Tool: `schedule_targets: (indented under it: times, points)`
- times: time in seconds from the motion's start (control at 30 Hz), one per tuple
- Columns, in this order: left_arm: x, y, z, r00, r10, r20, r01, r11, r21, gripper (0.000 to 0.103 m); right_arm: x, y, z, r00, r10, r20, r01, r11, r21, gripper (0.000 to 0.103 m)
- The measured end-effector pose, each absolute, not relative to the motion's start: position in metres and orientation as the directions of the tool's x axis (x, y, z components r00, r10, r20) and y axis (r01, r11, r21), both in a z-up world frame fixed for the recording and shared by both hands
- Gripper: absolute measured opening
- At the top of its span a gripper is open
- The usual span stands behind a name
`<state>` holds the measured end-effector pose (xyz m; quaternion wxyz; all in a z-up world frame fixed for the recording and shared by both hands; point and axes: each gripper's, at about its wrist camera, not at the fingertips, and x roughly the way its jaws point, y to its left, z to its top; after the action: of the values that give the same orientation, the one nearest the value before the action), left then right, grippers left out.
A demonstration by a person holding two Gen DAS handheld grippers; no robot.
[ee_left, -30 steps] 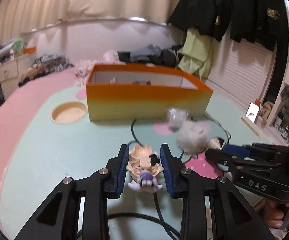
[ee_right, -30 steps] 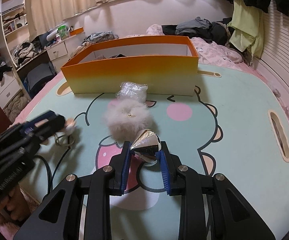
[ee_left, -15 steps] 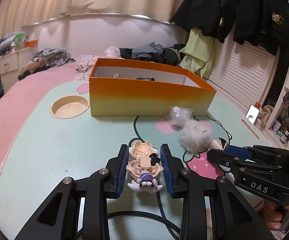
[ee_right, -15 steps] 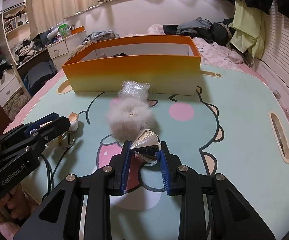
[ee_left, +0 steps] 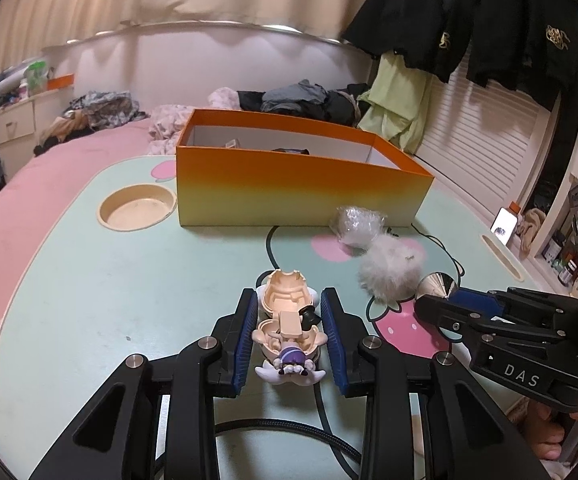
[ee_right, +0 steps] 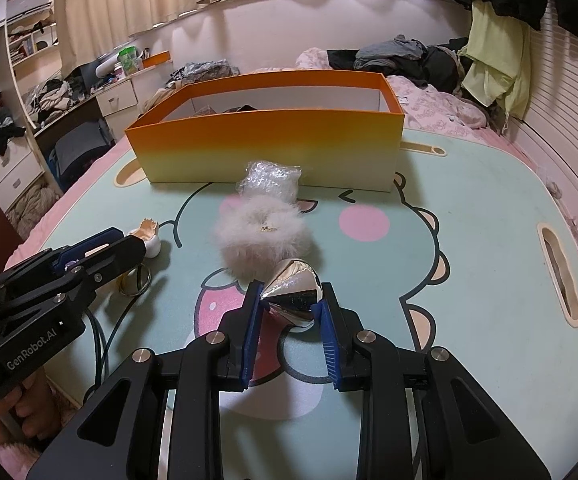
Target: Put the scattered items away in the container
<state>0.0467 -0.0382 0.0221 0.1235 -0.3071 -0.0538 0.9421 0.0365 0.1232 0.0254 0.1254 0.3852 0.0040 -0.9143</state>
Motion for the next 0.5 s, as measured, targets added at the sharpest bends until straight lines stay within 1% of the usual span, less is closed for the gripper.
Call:
schedule_targets:
  times: [0.33,0.5]
  points:
    - [0.046,-0.038,0.022,-0.779,0.270,-0.565,-0.204,-0.963,-0.178,0.031,0.037,0.123,0.026,-0.671,-0.227,-0.705,0.232,-0.968,0.091,0.029]
    - [0.039,-0.051,0.035,-0.777,0.294,-0.557,-0.198,-0.953,-0.227,0.031,0.034,0.127,0.036,-0.689,-0.237,-0.685,0.234,-0.967,0.099,0.029]
